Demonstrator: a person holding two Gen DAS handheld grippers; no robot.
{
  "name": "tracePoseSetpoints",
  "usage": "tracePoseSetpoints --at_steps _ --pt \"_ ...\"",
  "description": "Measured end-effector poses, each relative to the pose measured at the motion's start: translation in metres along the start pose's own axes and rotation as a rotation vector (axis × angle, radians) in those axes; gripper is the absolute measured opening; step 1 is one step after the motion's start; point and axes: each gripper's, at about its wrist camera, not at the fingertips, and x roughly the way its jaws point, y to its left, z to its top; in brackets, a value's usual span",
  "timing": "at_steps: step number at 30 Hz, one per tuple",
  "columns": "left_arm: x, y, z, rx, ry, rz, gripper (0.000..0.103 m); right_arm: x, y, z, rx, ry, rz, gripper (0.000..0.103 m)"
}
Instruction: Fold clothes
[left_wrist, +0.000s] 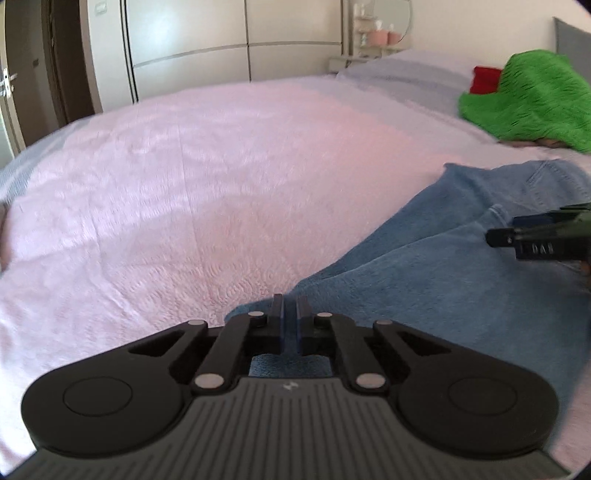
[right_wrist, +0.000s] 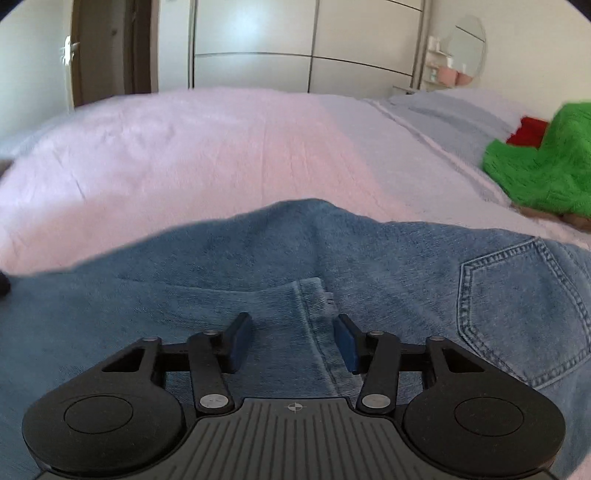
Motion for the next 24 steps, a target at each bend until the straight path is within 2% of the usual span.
tracePoseSetpoints --at_steps 2,3,6,9,11,15,17,19,22,24 --pt "0.010 0.001 -0.002 -0.008 0.005 0.022 0.005 0.004 -0.006 -0.001 0.024 0.006 0.016 0.049" --pt "0.014 0.003 -0.001 -0.018 0.011 0.034 0.005 0.005 -0.010 0.000 0.040 0.007 0.026 0.054" --pt "0.012 0.002 0.004 -0.024 0.017 0.059 0.005 -0.006 -0.026 0.002 0.104 0.005 0.051 0.054" --pt "-0.014 -0.006 0.003 -0.007 -0.011 0.055 0.005 -0.041 -0.040 0.000 0.148 -0.028 0.024 0.053" --pt "-0.041 -0.011 -0.006 -0.028 -0.028 0.022 0.005 -0.071 -0.044 -0.010 0.154 -0.063 0.068 0.053" --pt "-0.088 -0.030 -0.038 -0.066 -0.043 -0.043 0.005 -0.113 -0.031 -0.039 0.072 -0.075 0.106 0.053" --pt "-0.096 -0.037 -0.047 -0.071 -0.033 -0.036 0.006 -0.110 -0.023 -0.054 0.033 -0.018 0.101 0.053" --pt "-0.101 -0.045 -0.053 -0.070 -0.022 -0.020 0.006 -0.104 -0.013 -0.068 -0.029 -0.010 0.080 0.053" --pt "-0.109 -0.055 -0.063 -0.070 -0.005 0.003 0.006 -0.108 -0.009 -0.062 -0.018 0.020 0.063 0.053" --pt "-0.116 -0.061 -0.062 -0.070 -0.004 0.011 0.006 -0.116 -0.014 -0.058 0.029 0.008 0.091 0.053"
